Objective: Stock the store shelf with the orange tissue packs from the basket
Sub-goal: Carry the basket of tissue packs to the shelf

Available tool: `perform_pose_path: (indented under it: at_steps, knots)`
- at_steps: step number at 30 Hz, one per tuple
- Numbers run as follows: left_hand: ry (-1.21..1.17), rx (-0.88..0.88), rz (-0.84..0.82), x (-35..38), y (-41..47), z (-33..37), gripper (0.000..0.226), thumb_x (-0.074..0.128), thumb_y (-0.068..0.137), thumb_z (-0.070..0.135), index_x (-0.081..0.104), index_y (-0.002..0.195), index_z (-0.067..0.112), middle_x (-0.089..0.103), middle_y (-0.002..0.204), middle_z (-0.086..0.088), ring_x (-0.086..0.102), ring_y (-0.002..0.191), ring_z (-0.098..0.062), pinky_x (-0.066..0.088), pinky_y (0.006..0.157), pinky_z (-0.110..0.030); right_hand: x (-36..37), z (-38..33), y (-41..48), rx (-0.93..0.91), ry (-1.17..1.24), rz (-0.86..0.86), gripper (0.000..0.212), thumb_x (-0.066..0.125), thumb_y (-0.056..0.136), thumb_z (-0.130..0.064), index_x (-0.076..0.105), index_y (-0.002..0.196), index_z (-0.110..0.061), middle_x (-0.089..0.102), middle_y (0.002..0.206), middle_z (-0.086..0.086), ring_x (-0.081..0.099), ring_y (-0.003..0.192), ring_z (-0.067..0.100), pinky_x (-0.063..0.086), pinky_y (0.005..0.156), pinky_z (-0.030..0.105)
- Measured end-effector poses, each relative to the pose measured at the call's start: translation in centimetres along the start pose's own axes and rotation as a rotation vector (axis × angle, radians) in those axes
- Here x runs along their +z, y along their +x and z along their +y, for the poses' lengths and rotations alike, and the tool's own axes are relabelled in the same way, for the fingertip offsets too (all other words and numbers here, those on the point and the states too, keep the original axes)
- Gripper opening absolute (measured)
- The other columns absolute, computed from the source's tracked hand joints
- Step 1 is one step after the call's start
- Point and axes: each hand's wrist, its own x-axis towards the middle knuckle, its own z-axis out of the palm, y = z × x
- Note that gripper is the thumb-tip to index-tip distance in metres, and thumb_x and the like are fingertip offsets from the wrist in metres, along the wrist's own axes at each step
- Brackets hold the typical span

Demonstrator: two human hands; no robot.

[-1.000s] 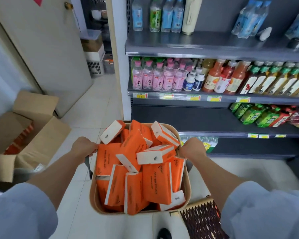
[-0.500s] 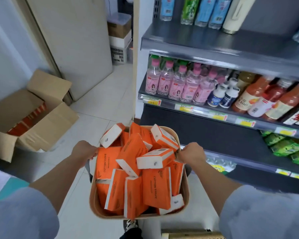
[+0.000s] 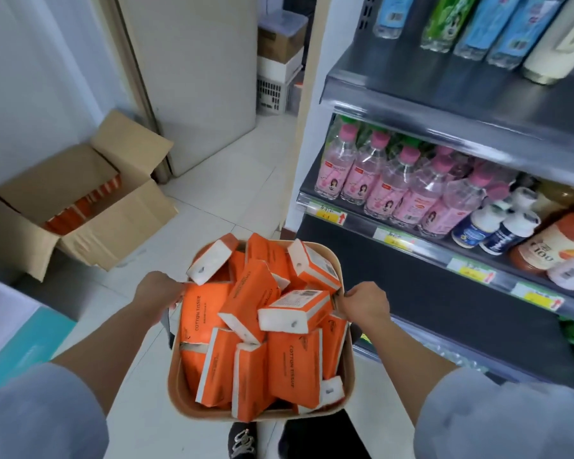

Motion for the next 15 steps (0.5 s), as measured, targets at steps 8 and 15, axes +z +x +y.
perform_pose_path:
  at_steps: [8, 15]
  knots:
    - [-0.075, -0.140, 0.107, 1.5, 0.8, -2.4, 0.015, 0.065, 0.081, 0.008, 0.062, 0.070, -0.002, 0.061, 0.065, -0.014, 0.051, 0.058, -0.023, 0.040, 0.059, -0.028, 1.1, -2.0, 3.9, -0.116, -0.062, -0.097, 0.030, 0.061, 0.086, -0.021, 0.060, 0.056, -0.015, 0.059, 0.057, 0.002, 0.056, 0.050, 0.015, 0.047, 0.047, 0.025]
    - [-0.157, -0.312, 0.263, 5.6, -0.7, -6.0, 0.014, 0.066, 0.076, 0.007, 0.066, 0.070, -0.005, 0.066, 0.069, -0.018, 0.054, 0.057, -0.025, 0.042, 0.057, -0.026, 3.1, -1.5, 8.0, -0.307, -0.174, -0.230, 0.026, 0.060, 0.087, -0.017, 0.062, 0.062, -0.011, 0.061, 0.063, 0.003, 0.058, 0.056, 0.017, 0.039, 0.047, 0.023]
